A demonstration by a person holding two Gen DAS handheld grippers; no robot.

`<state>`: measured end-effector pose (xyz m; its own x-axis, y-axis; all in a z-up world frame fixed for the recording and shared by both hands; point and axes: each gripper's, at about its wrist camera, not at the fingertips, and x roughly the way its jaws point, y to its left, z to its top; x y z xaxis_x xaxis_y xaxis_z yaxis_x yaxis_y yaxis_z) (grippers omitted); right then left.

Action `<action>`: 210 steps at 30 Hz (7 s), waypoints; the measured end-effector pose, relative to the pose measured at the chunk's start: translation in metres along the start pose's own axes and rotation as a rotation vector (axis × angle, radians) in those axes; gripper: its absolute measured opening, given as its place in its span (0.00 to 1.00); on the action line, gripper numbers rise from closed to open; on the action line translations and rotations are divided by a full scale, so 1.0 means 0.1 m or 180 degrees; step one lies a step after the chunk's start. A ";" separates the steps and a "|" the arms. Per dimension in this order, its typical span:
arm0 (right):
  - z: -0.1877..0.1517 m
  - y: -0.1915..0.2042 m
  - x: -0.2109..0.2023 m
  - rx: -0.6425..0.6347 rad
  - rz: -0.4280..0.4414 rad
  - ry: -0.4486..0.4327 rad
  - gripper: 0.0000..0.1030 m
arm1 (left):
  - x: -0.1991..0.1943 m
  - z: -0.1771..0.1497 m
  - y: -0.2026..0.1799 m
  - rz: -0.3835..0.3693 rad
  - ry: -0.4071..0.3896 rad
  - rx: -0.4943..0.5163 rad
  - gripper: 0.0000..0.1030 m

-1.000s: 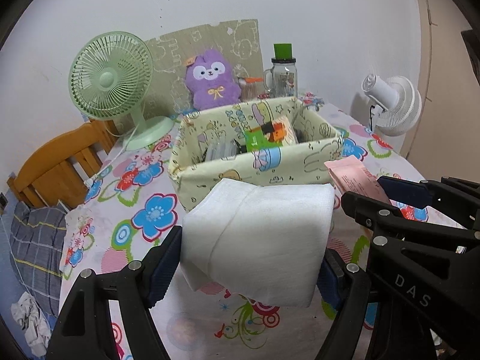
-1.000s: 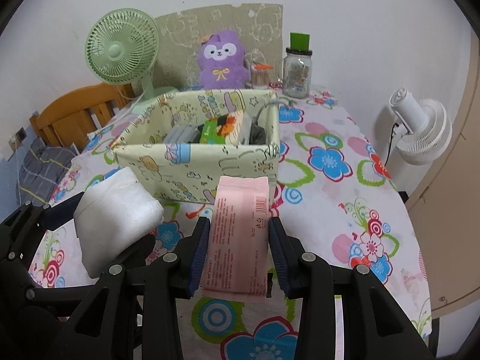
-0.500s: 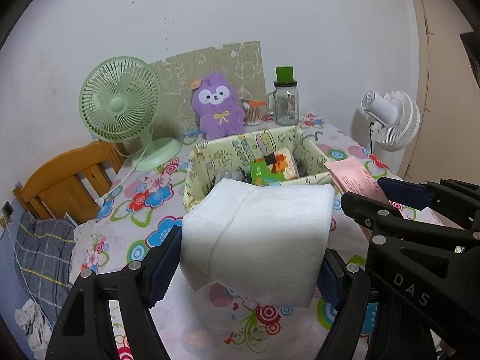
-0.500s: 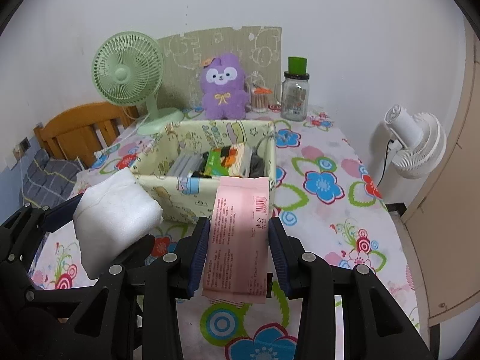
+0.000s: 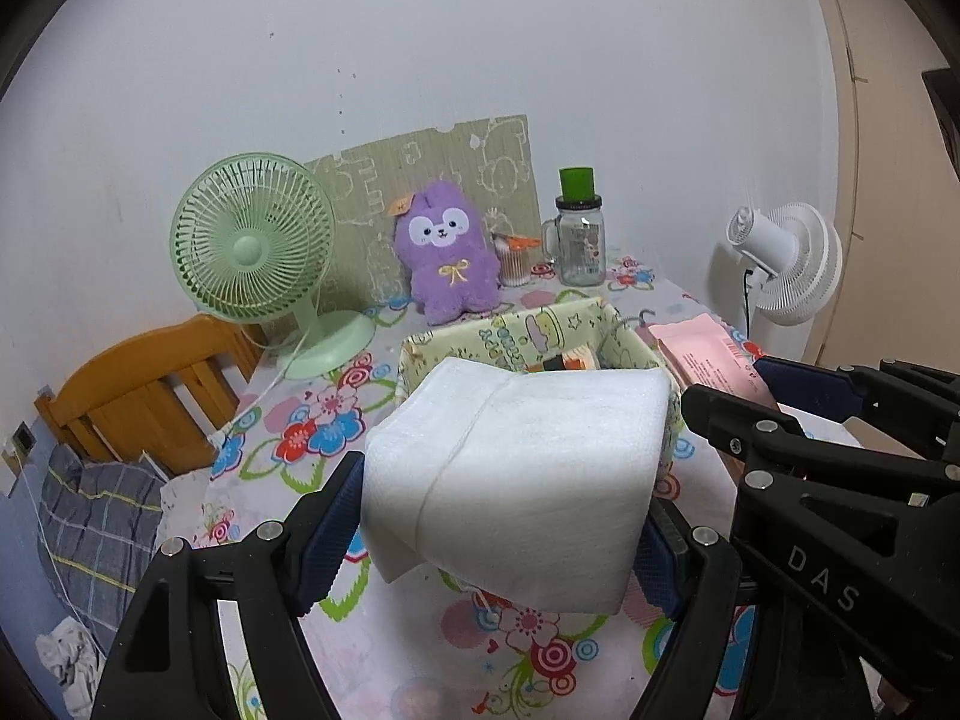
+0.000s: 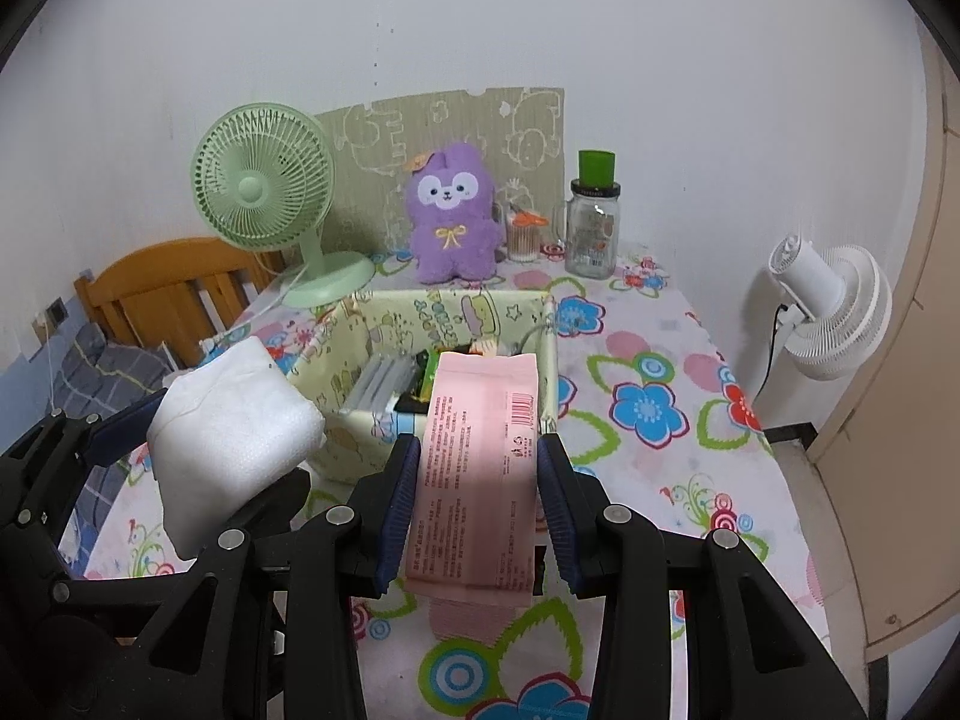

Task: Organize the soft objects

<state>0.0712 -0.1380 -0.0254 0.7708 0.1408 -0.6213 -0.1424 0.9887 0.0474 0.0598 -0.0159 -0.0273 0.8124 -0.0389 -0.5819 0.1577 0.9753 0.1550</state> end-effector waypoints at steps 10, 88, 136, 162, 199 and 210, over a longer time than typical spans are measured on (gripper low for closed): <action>0.18 0.02 -0.01 0.0000 0.0000 -0.0105 0.42 | 0.02 0.16 0.07 0.0021 -0.0094 -0.0003 0.78; 0.74 0.14 1.78 -0.0076 0.0185 0.0558 0.42 | 1.70 0.43 0.28 -0.0187 0.0634 -0.0139 0.98; 0.41 -0.05 0.76 0.0034 0.0025 0.0257 0.74 | 0.74 0.21 0.07 -0.0150 0.0352 -0.0177 0.98; 0.10 0.02 0.06 -0.0035 -0.0039 0.0006 0.74 | 0.06 -0.10 0.26 -0.0072 0.0158 -0.0385 0.99; -0.19 0.00 -0.70 0.0044 -0.0125 -0.0444 0.88 | -0.60 -0.26 0.41 0.0045 -0.0229 -0.0700 1.00; -0.21 -0.04 -0.67 0.0111 -0.0161 -0.0474 0.93 | -0.59 -0.26 0.42 0.0041 -0.0226 -0.0708 1.00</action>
<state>0.0066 -0.1523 -0.0004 0.8604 0.0942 -0.5009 -0.0813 0.9956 0.0477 0.0040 0.0332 -0.0071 0.8523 -0.0337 -0.5220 0.0259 0.9994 -0.0223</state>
